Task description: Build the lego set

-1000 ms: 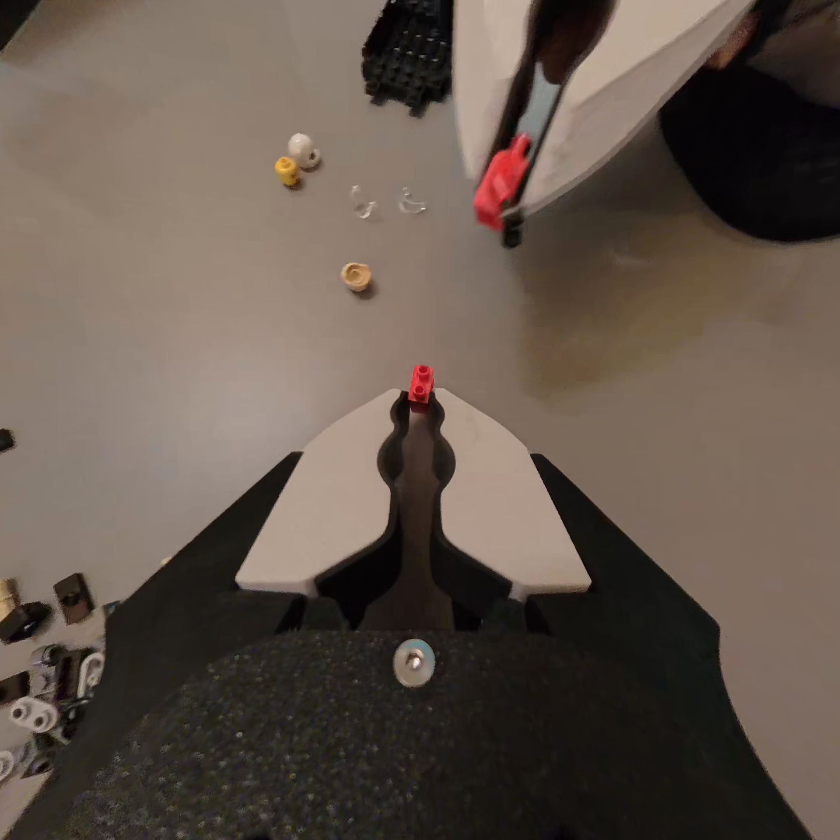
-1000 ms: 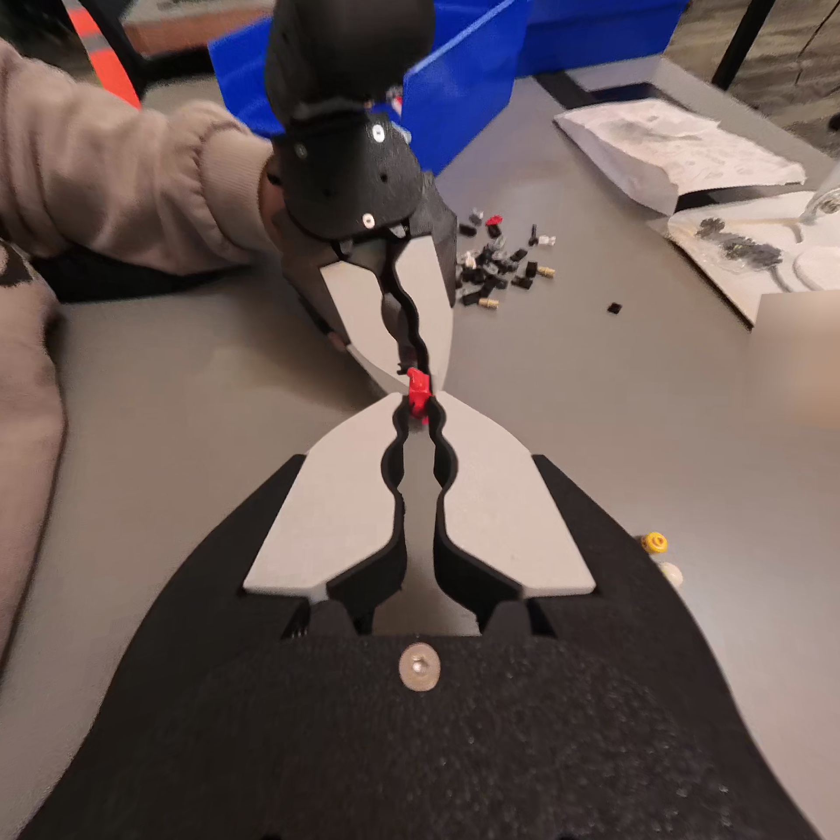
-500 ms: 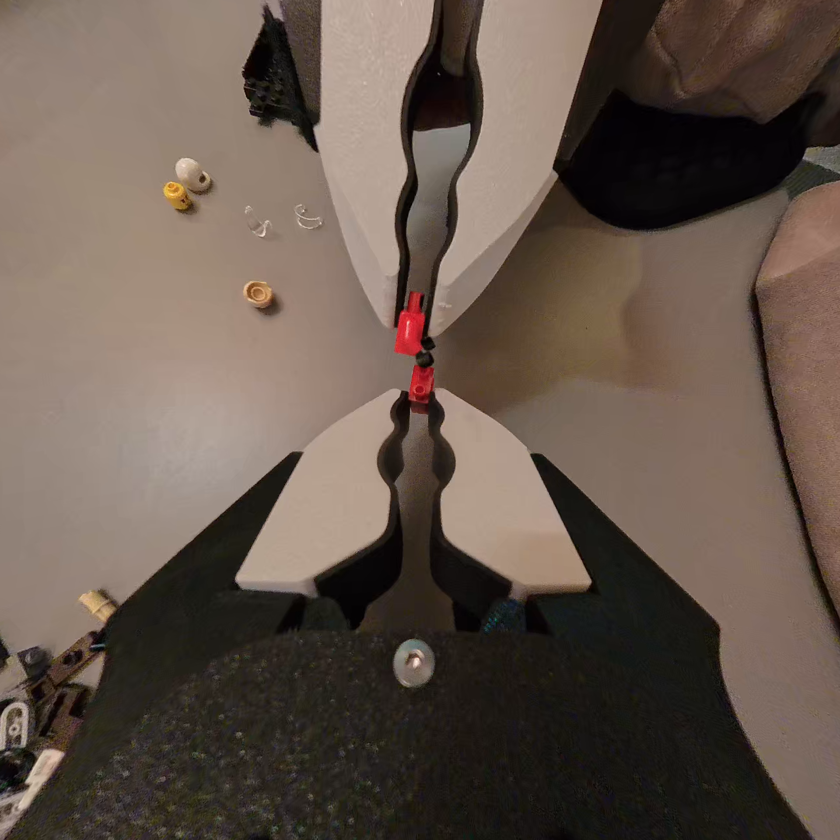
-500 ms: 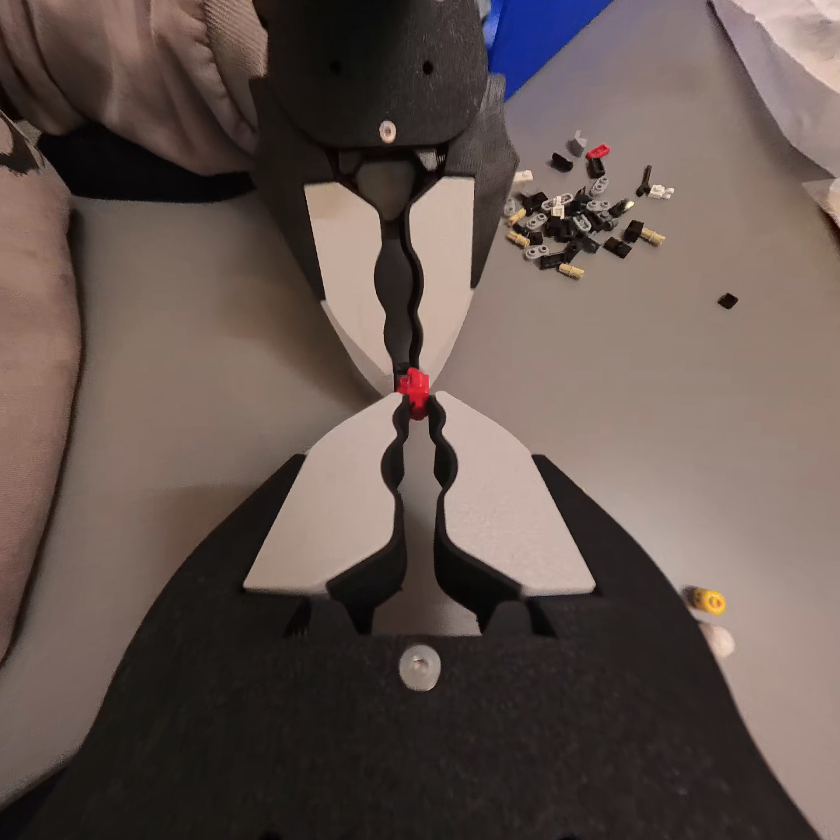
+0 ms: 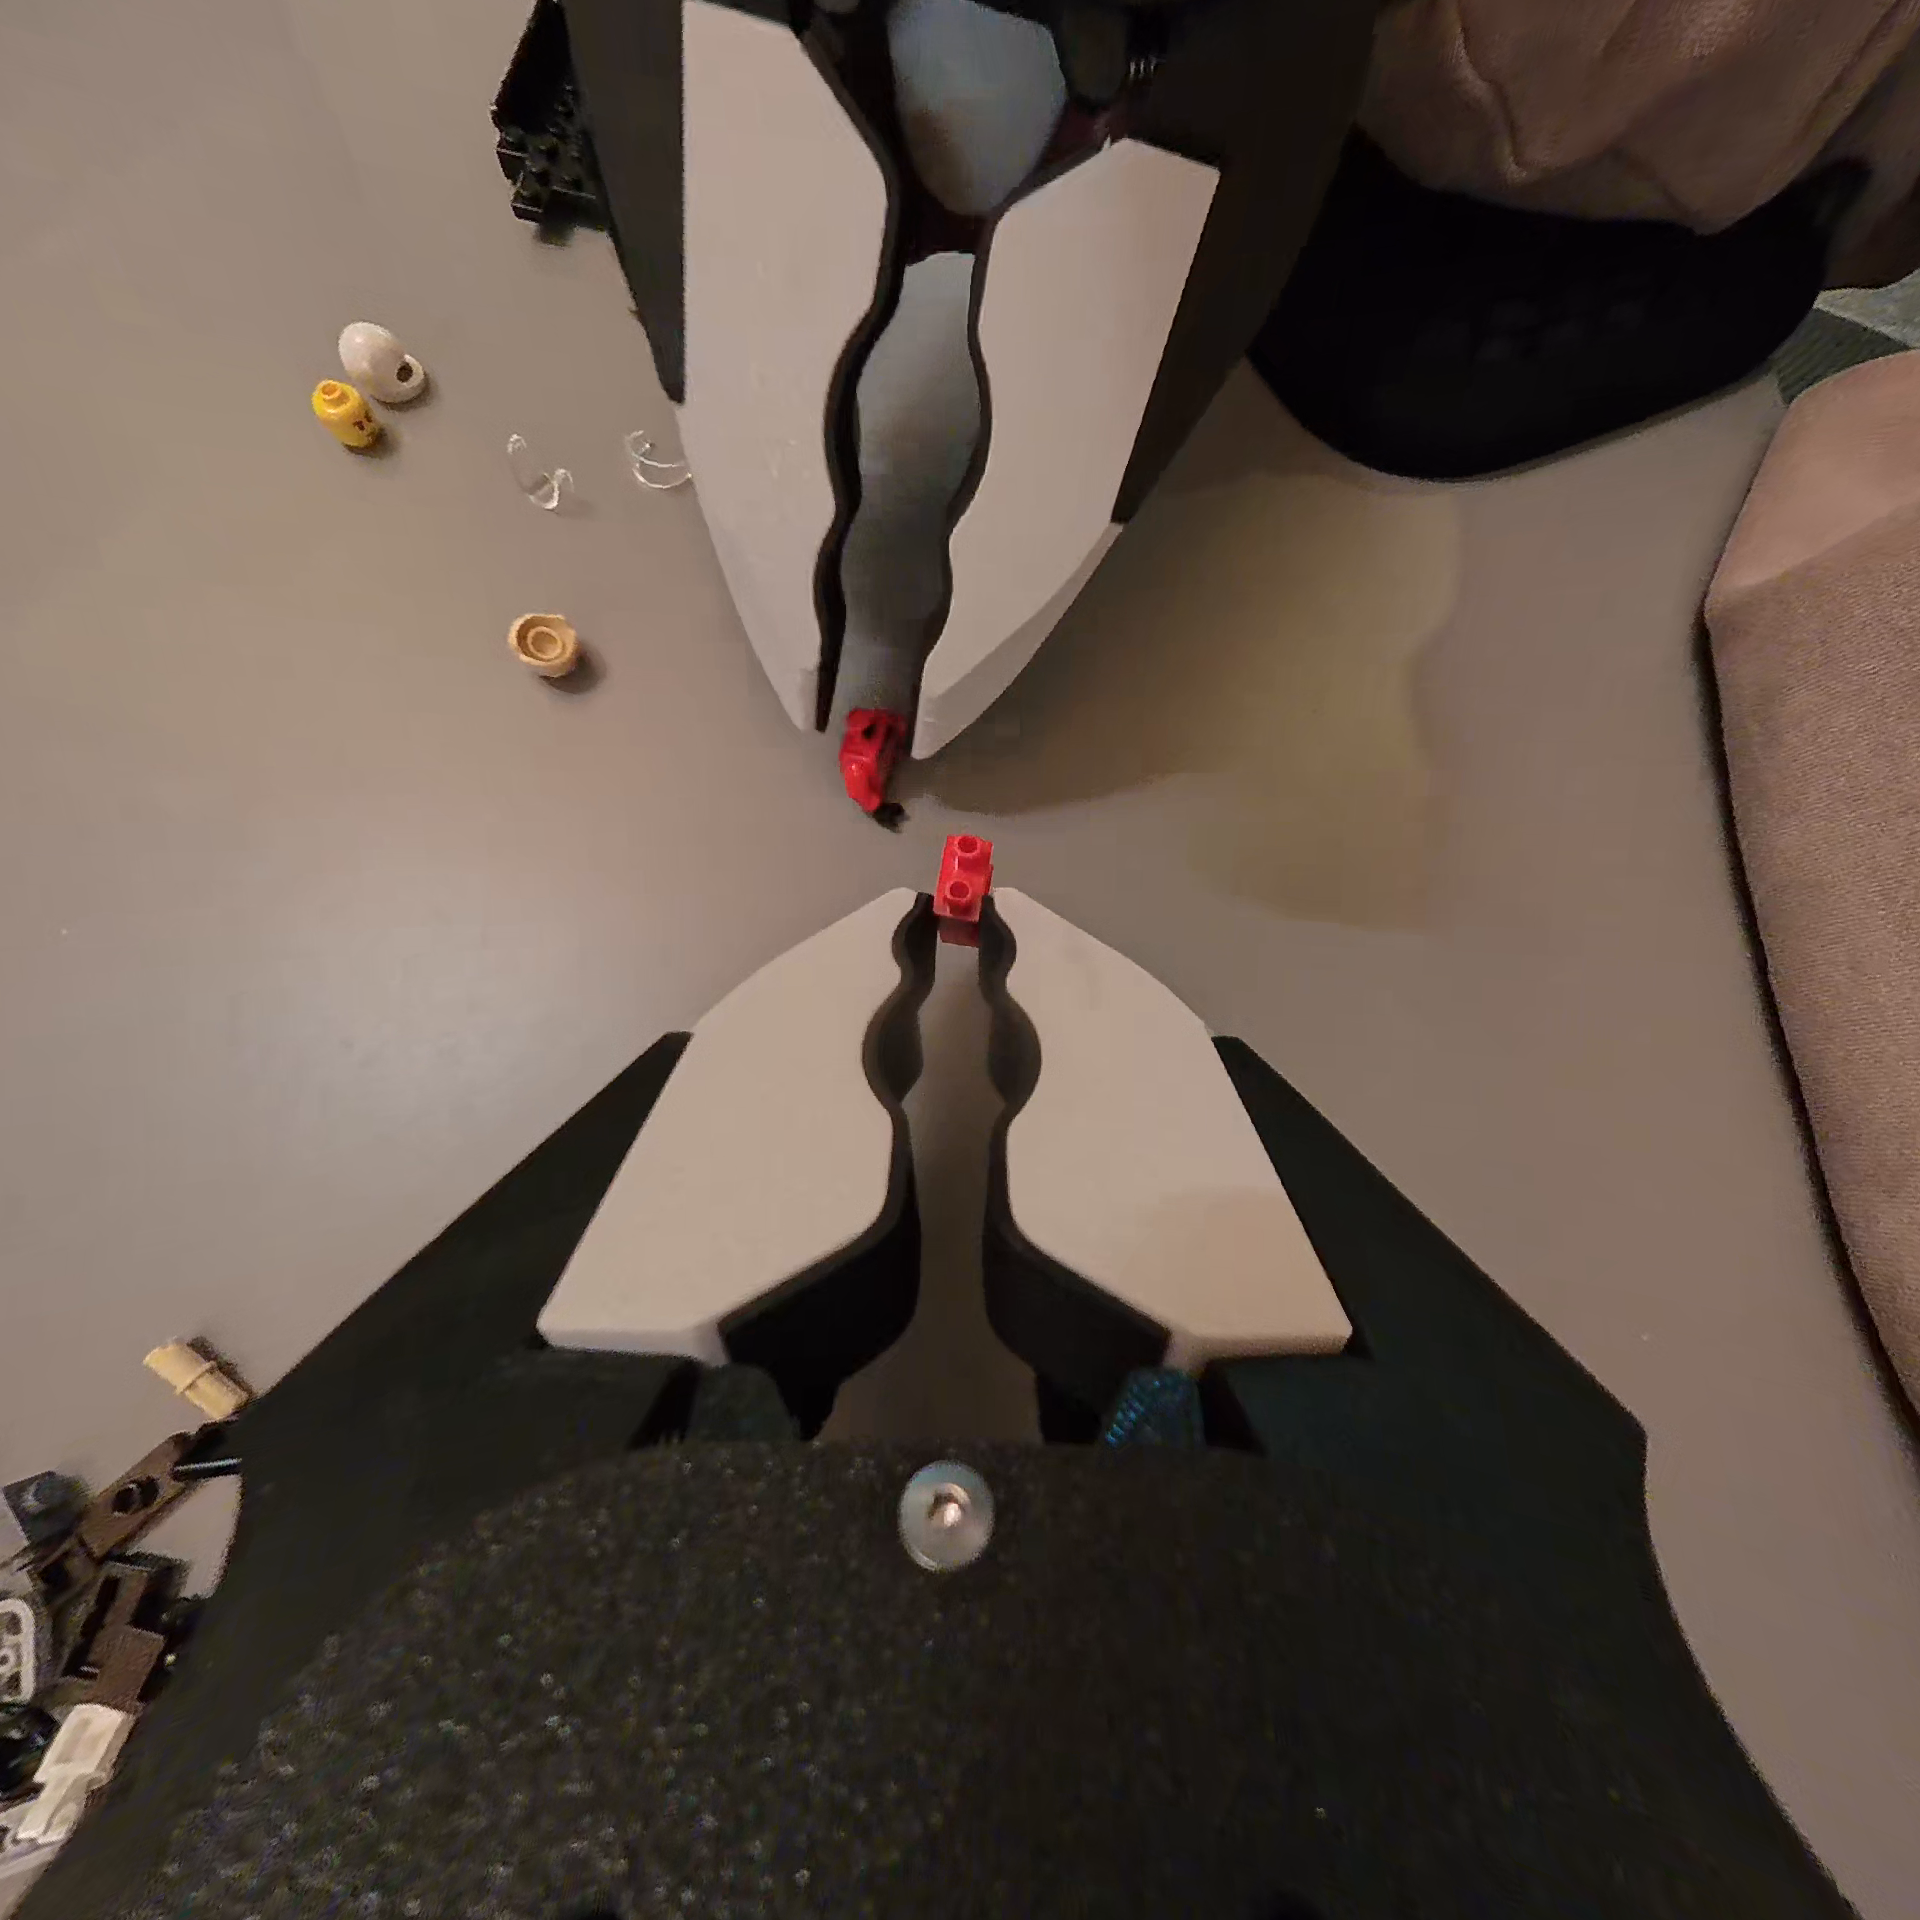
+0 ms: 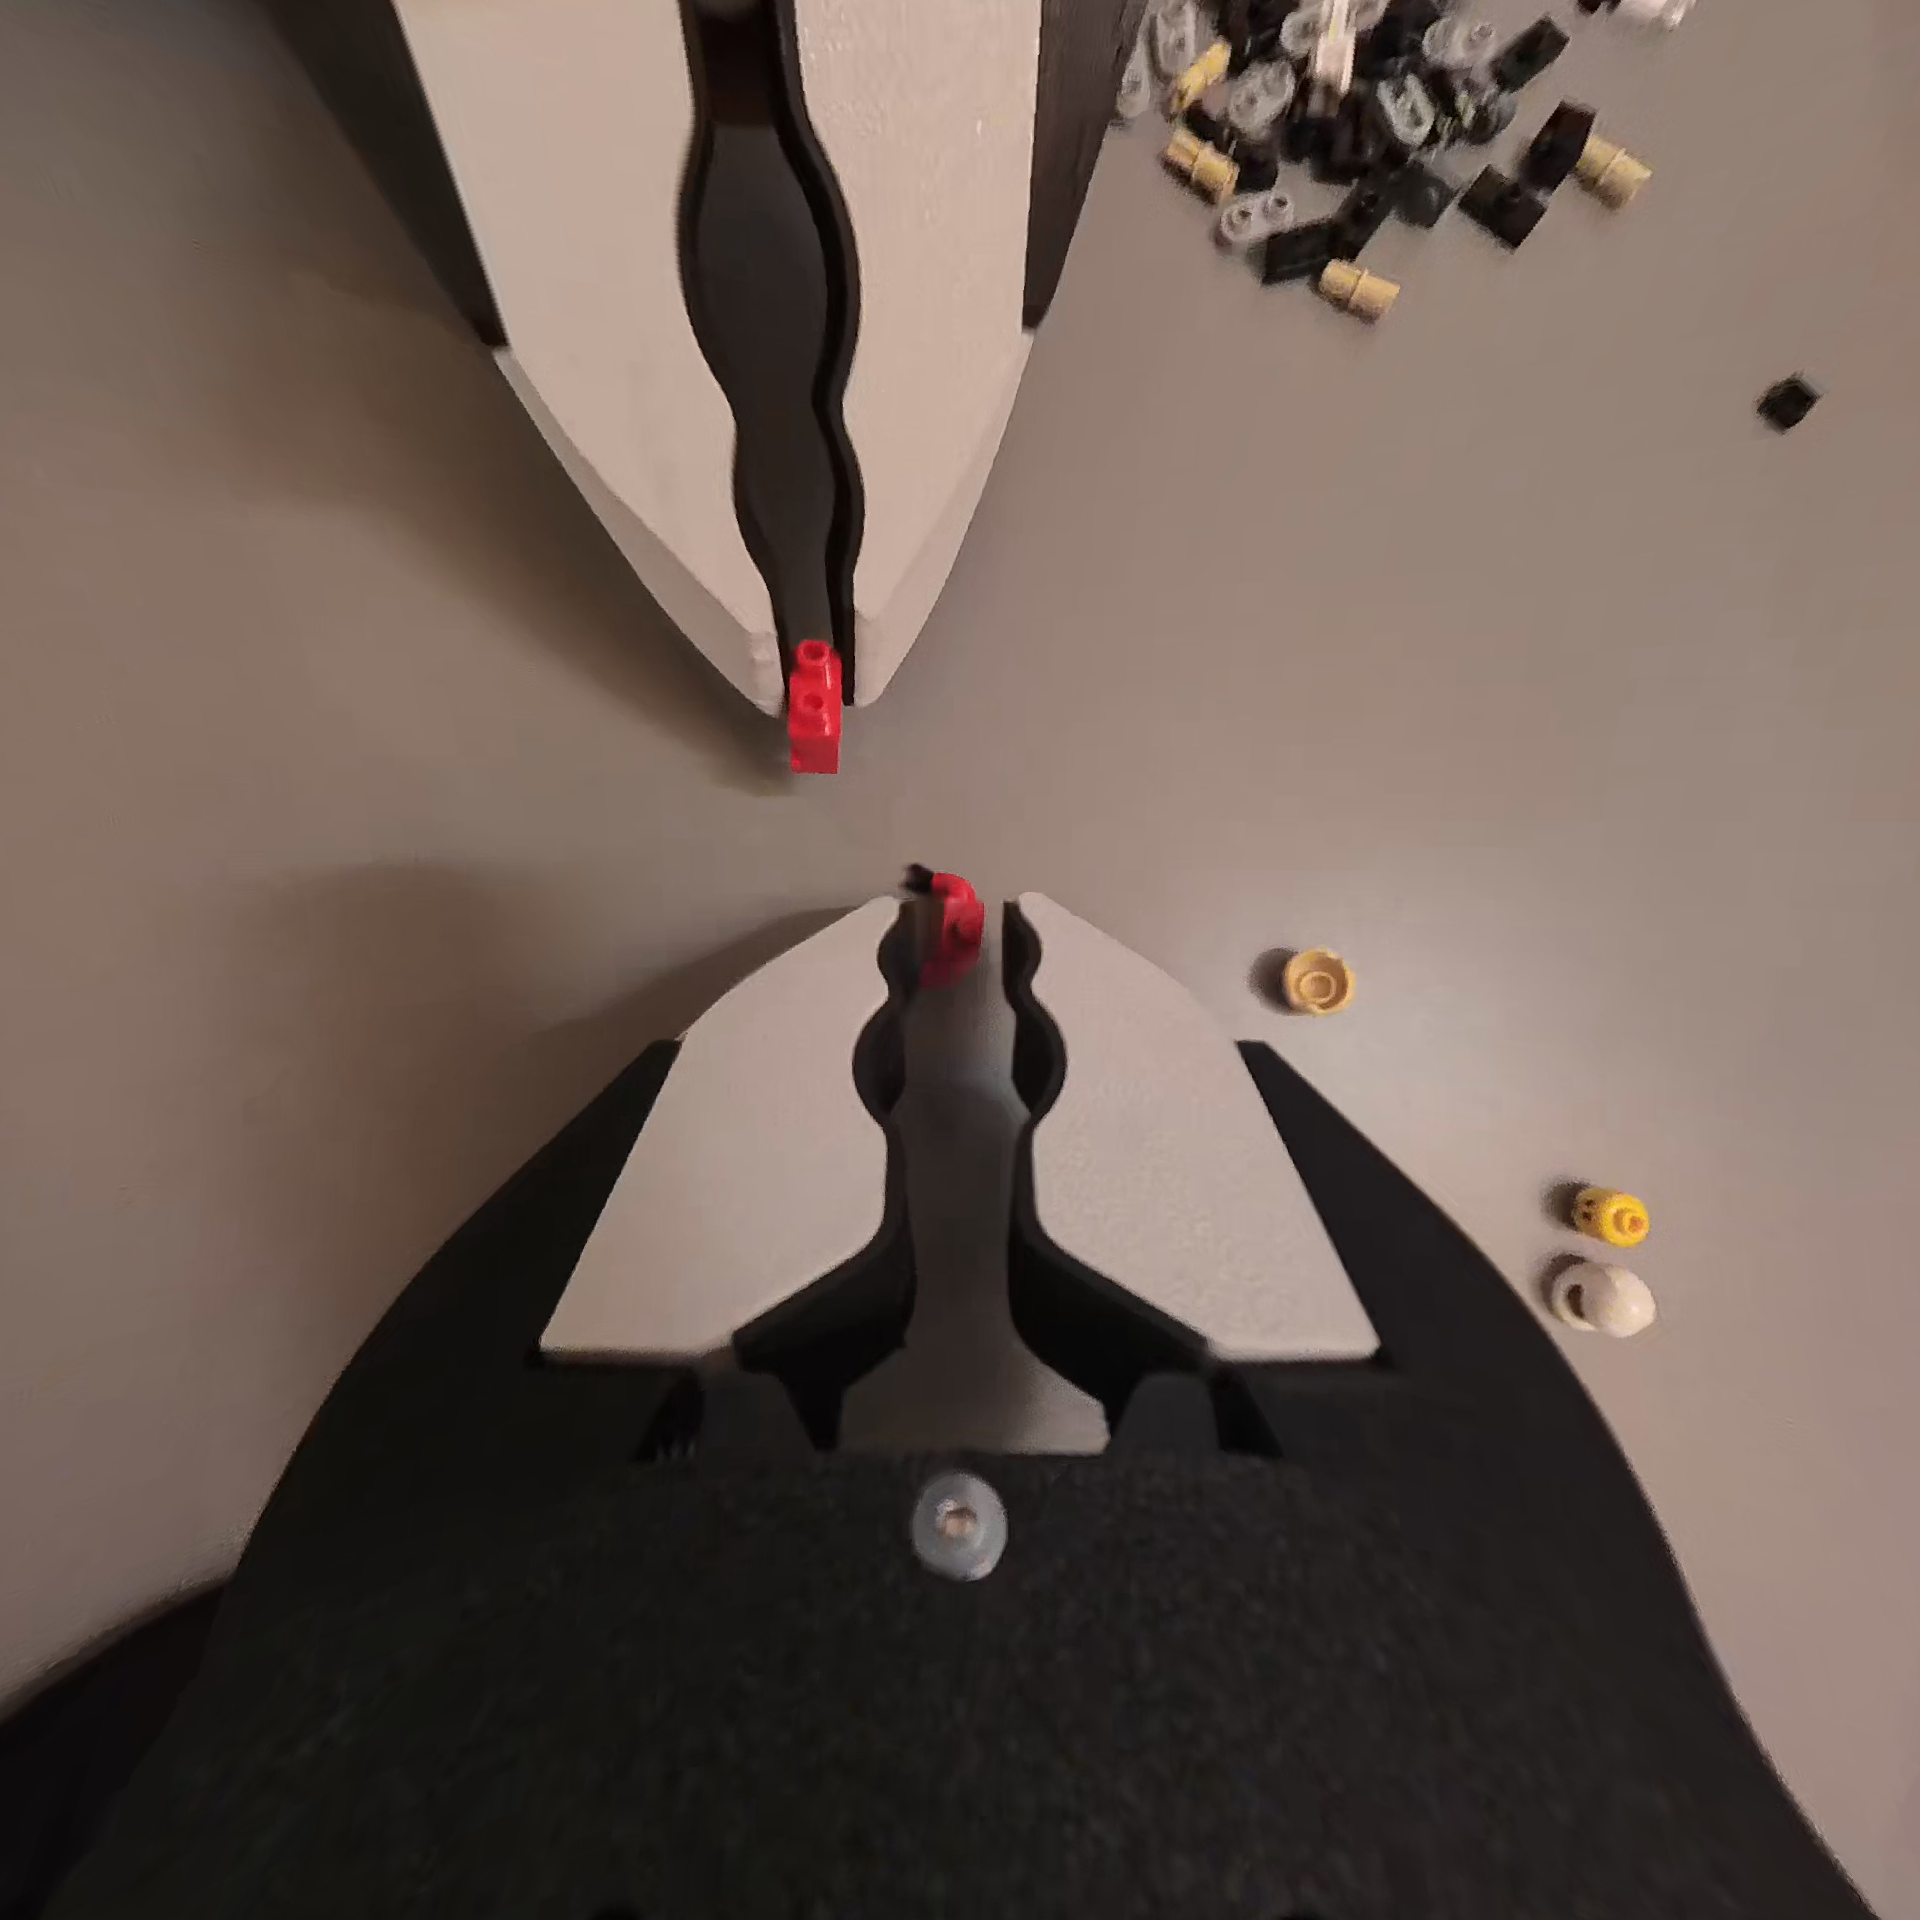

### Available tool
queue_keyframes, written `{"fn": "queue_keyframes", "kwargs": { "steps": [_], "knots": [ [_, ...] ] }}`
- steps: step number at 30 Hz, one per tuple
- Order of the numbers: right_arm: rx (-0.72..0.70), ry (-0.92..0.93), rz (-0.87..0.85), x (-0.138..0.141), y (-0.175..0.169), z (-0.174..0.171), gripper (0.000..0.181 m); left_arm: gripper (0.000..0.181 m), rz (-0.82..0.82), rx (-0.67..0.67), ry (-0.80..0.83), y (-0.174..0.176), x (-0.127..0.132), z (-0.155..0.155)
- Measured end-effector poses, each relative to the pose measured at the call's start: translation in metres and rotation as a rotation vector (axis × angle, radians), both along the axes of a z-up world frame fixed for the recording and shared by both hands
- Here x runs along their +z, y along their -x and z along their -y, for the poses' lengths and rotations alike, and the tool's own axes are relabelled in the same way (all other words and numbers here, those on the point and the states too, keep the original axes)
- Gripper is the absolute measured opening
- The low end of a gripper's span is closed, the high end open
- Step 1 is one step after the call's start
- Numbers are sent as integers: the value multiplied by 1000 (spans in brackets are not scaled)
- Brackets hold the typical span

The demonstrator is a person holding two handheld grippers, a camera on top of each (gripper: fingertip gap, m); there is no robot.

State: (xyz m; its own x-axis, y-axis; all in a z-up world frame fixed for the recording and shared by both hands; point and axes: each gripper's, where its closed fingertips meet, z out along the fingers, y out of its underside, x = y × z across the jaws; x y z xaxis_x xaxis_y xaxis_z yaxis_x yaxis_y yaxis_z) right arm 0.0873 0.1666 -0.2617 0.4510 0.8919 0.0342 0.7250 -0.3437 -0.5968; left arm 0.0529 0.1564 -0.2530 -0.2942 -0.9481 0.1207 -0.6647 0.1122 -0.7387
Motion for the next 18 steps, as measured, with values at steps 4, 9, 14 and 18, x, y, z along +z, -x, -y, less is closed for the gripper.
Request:
{"fn": "queue_keyframes", "kwargs": {
  "steps": [4, 9, 14, 18],
  "knots": [
    [71, -19, -160, 28, 23, 10, 17, 8, 16, -2, 3, -1, 4, 1],
    [94, -41, -201, 29, 37, 11, 8, 8, 38, -15, 0, -1, 11, 4],
    [72, -78, -412, 56, 36, 6, 7, 7, 211, 9, 67, -4, 39, 0],
    [28, -144, -818, 110, 33, 2, 7, 16, 530, 79, 223, -5, 97, -11]
  ]
}}
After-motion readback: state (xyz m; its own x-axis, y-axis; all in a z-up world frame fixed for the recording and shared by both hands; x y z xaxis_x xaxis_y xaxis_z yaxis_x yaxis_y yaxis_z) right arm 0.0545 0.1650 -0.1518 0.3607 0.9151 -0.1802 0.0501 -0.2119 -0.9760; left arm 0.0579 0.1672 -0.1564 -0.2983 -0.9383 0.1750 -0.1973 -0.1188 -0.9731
